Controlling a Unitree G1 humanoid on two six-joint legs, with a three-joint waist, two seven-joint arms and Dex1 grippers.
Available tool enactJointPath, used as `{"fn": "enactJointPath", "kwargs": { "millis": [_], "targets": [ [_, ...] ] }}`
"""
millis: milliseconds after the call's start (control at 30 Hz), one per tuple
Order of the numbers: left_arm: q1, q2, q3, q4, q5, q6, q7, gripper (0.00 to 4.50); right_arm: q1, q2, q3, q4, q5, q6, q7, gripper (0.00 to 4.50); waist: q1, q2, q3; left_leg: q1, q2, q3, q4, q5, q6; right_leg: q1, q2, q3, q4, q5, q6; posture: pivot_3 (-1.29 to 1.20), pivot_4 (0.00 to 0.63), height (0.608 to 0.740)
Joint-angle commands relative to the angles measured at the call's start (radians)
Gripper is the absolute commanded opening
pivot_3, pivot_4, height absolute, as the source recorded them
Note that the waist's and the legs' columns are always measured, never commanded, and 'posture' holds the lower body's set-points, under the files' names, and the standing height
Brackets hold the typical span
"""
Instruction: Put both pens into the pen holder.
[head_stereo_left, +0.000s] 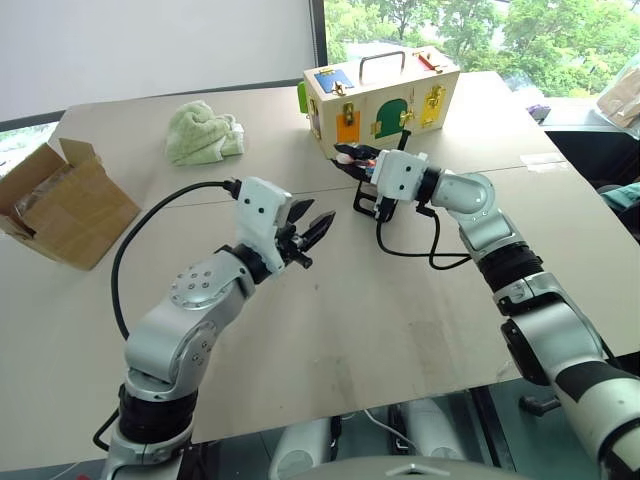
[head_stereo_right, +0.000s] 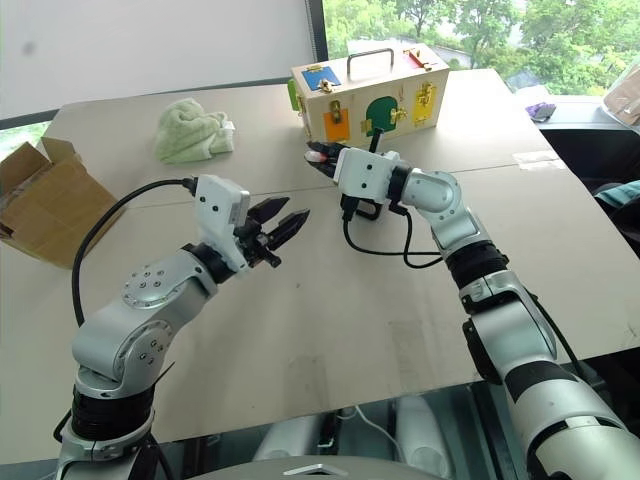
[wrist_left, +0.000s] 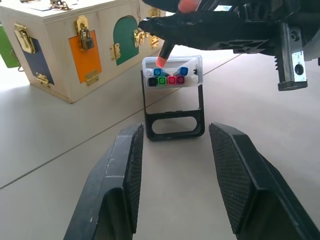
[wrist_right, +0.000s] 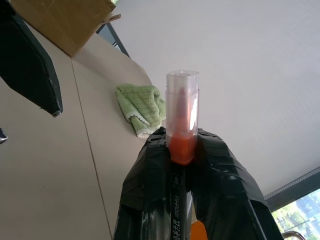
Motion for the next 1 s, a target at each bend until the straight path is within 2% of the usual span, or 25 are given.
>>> {"fn": "enactJointPath", "kwargs": {
  "millis": [33, 367, 433, 500, 600, 700, 800, 900, 1000],
  "targets": [
    [-0.001, 0.002, 0.021, -0.046, -0.002, -0.006, 0.003, 2.12, -0.003, -0.009, -0.005, -0.024, -0.02, -0.037, -0.017, 0.12, 0.0, 0.0, 0.0, 0.0, 0.0, 0.0, 0.0, 0.0, 0.0, 0.0, 0.0, 0.0, 0.0, 0.0, 0.0, 0.0, 0.15, 0.74],
    [-0.009, 0.007, 0.018, -0.031, -0.001, -0.008, -0.012, 2.12, -0.042, -0.002, -0.021, 0.135, -0.072, -0.038, -0.089, 0.12, -0.002, 0.0, 0.0, 0.0, 0.0, 0.0, 0.0, 0.0, 0.0, 0.0, 0.0, 0.0, 0.0, 0.0, 0.0, 0.0, 0.15, 0.74],
    [-0.011, 0.006, 0.017, -0.03, 0.0, -0.007, -0.01, 2.23, -0.049, -0.004, -0.019, 0.156, -0.083, -0.045, -0.102, 1.14, -0.002, 0.0, 0.0, 0.0, 0.0, 0.0, 0.0, 0.0, 0.0, 0.0, 0.0, 0.0, 0.0, 0.0, 0.0, 0.0, 0.15, 0.74],
    [-0.01, 0.005, 0.017, -0.032, -0.001, -0.005, -0.008, 2.23, -0.055, -0.005, -0.023, 0.167, -0.089, -0.057, -0.119, 1.91, -0.002, 0.0, 0.0, 0.0, 0.0, 0.0, 0.0, 0.0, 0.0, 0.0, 0.0, 0.0, 0.0, 0.0, 0.0, 0.0, 0.15, 0.74],
    [-0.008, 0.007, 0.02, -0.035, -0.003, -0.004, -0.009, 2.23, -0.06, -0.001, -0.045, 0.153, -0.063, -0.067, -0.134, 3.36, -0.001, 0.0, 0.0, 0.0, 0.0, 0.0, 0.0, 0.0, -0.001, 0.0, 0.0, 0.0, 0.0, 0.0, 0.0, 0.0, 0.15, 0.74],
    [-0.003, 0.009, 0.025, -0.032, -0.002, -0.01, -0.013, 2.23, -0.044, -0.003, -0.071, 0.063, 0.008, -0.028, -0.088, 4.43, -0.001, 0.0, 0.0, 0.0, 0.0, 0.0, 0.0, 0.0, 0.0, 0.0, 0.0, 0.0, 0.0, 0.0, 0.0, 0.0, 0.15, 0.74],
    [0.005, 0.008, 0.022, -0.033, 0.003, -0.019, -0.015, 2.23, 0.022, -0.009, -0.081, -0.116, 0.14, 0.113, 0.031, 4.43, -0.002, 0.0, 0.0, 0.0, 0.0, 0.0, 0.0, 0.0, 0.0, 0.0, 0.0, 0.0, 0.0, 0.0, 0.0, 0.0, 0.15, 0.74],
    [0.039, -0.016, 0.044, -0.045, -0.01, -0.048, -0.012, 2.23, 0.169, -0.056, -0.094, -0.446, 0.39, 0.521, 0.153, 4.43, 0.002, 0.0, 0.0, 0.0, 0.0, -0.001, -0.001, 0.0, 0.0, 0.0, 0.0, 0.0, 0.0, 0.0, 0.0, 0.0, 0.15, 0.74],
    [0.138, -0.033, 0.087, -0.059, -0.015, -0.082, -0.014, 2.23, 0.291, -0.141, -0.113, -0.683, 0.581, 0.849, 0.204, 4.43, 0.007, 0.0, 0.0, -0.001, 0.0, -0.002, 0.0, 0.0, 0.0, 0.0, -0.002, -0.001, 0.0, 0.0, 0.0, 0.0, 0.15, 0.74]
  ]
}}
